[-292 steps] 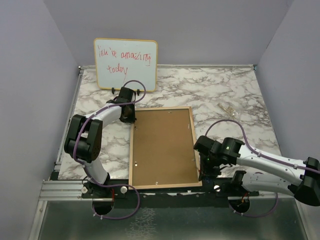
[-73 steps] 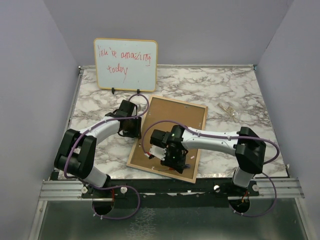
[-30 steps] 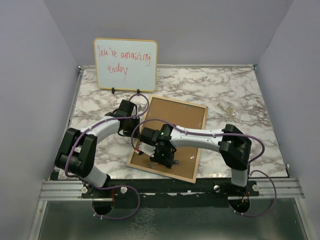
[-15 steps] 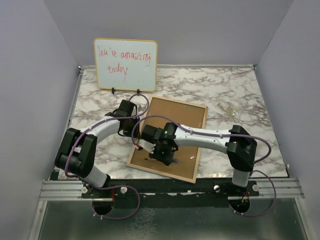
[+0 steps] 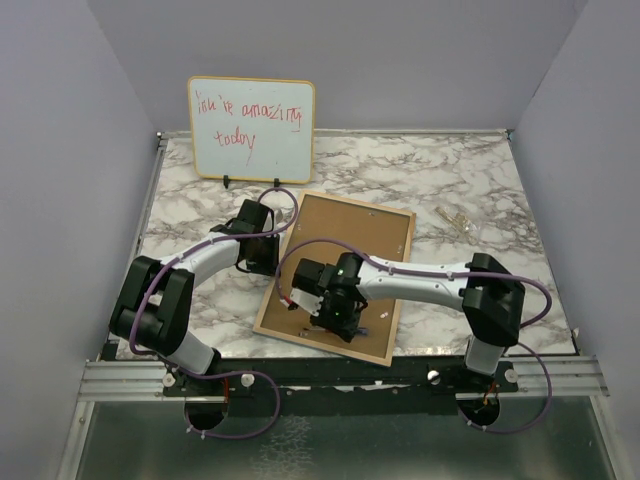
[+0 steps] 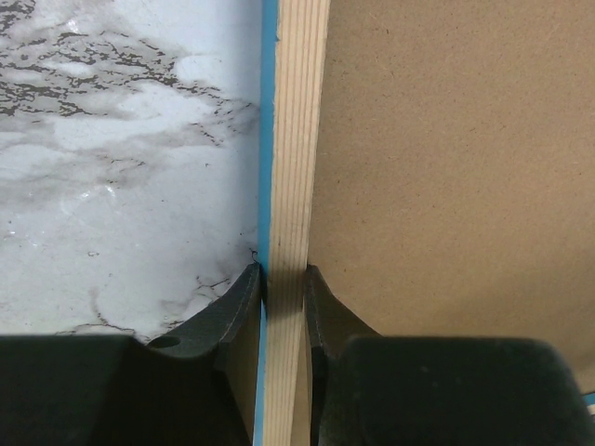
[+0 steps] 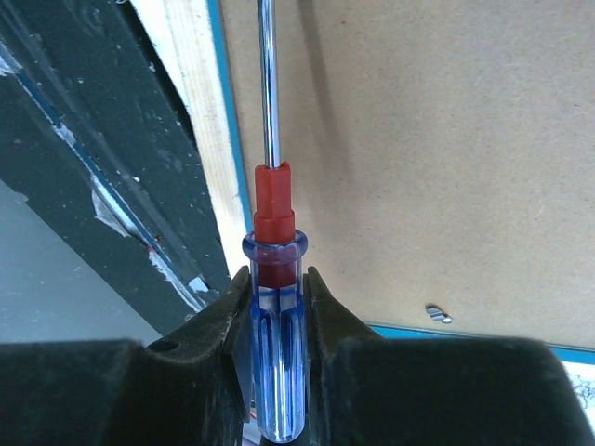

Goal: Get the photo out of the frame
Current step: Release the photo frame item from the photo frame.

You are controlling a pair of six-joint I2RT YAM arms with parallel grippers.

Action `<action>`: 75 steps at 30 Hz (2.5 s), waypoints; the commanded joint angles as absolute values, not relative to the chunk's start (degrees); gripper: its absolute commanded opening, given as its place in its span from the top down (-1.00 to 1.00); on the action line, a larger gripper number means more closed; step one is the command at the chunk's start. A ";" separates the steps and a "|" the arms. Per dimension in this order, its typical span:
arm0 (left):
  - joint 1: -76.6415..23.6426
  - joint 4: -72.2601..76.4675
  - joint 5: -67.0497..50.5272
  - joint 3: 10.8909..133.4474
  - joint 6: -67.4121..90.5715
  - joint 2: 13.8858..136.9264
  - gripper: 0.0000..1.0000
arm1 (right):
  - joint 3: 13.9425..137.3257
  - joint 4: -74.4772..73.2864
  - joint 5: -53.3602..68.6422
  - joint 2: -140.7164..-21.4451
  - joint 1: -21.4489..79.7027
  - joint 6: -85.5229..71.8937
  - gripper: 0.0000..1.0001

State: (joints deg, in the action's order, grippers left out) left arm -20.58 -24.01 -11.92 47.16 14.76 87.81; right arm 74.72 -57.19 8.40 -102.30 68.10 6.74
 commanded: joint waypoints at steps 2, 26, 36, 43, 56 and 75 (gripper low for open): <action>-20.99 -24.52 -9.67 46.38 14.94 88.42 0.82 | 74.90 -57.68 11.57 -101.12 69.77 6.06 0.98; -21.00 -24.61 -9.74 46.44 14.77 88.59 0.81 | 74.18 -57.90 10.03 -105.54 70.49 5.66 0.99; -20.97 -24.61 -9.84 46.65 14.68 88.77 0.81 | 75.35 -57.91 9.00 -106.94 70.49 4.69 0.99; -20.93 -24.61 -9.71 46.60 14.60 88.75 0.81 | 75.86 -58.84 6.85 -107.80 70.49 2.89 0.99; -20.97 -24.61 -9.83 46.60 14.59 88.86 0.81 | 76.59 -57.22 5.91 -107.09 70.49 0.93 0.99; -20.97 -24.60 -8.49 46.47 14.66 87.27 0.61 | 74.08 -52.97 1.86 -98.99 70.44 -3.74 0.98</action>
State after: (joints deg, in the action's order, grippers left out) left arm -20.64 -24.03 -11.51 47.16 14.74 87.72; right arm 76.25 -55.90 5.52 -103.18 70.15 -0.40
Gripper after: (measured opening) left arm 0.214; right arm 0.213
